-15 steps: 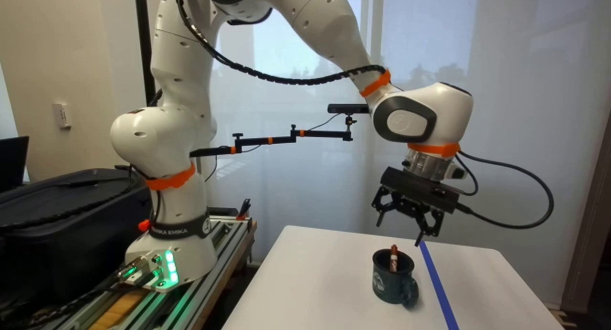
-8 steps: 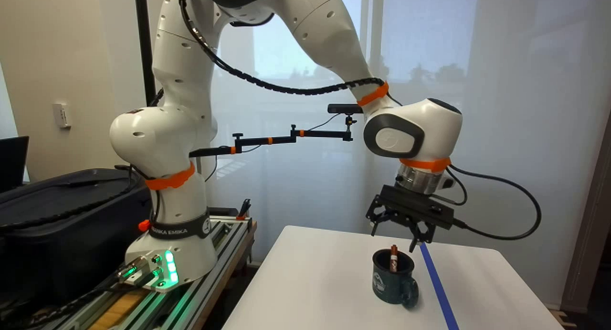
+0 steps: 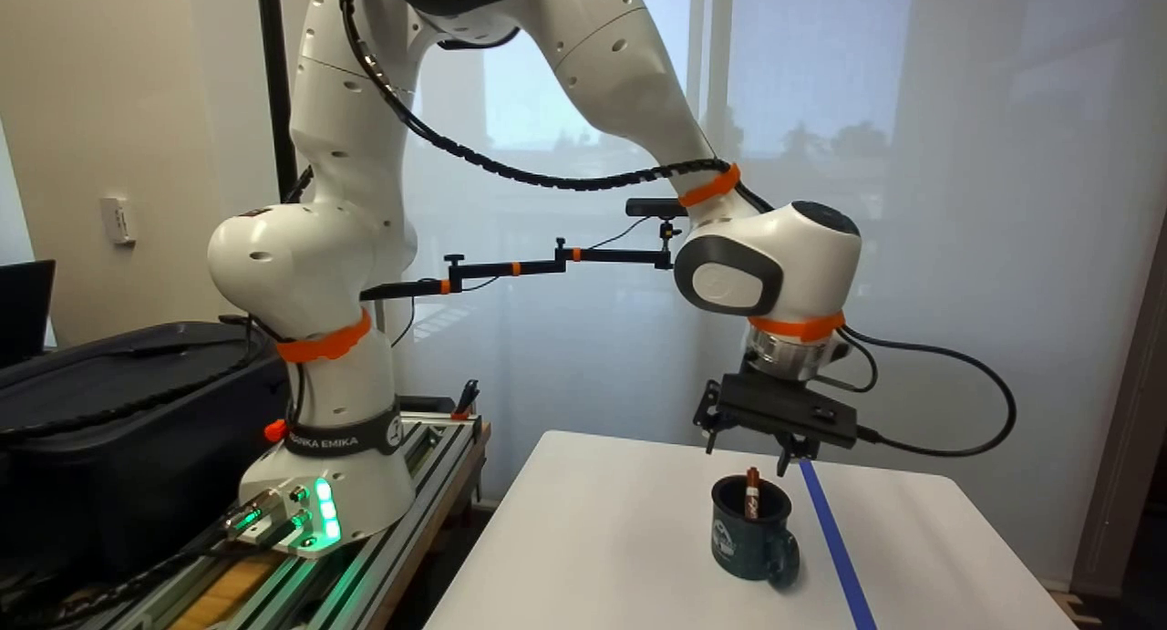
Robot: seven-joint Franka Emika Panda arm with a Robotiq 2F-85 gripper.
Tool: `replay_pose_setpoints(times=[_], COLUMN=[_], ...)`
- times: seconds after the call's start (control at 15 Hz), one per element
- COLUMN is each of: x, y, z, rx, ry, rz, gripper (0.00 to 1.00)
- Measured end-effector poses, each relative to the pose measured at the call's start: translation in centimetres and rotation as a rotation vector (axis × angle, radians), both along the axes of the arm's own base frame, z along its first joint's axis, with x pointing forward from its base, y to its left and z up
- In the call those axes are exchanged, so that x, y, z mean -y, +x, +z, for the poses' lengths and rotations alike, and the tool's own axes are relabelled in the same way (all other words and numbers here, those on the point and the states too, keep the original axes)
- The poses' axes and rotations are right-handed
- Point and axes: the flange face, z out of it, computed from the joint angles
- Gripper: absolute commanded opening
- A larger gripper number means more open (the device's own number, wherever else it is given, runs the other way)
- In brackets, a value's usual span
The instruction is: Pick up the marker from the cup and put it on the table
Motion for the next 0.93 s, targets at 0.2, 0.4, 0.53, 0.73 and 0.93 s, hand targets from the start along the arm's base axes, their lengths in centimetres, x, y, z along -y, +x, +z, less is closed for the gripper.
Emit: replay_pose_setpoints(times=[0.2,0.4,0.53,0.73,0.93], x=[0.0,0.0,0.1,-0.1,-0.5], y=[-0.7,-0.5,-0.4,-0.5,-0.7], z=[-0.8,-0.9,-0.9,-1.5,-2.7], rx=[0.012,0.040,0.053,0.053,0.043], ry=[0.018,0.038,0.051,0.070,0.090], rz=[0.018,0.021,0.018,0.019,0.019], gripper=[1.00,1.00,1.00,1.00,0.99])
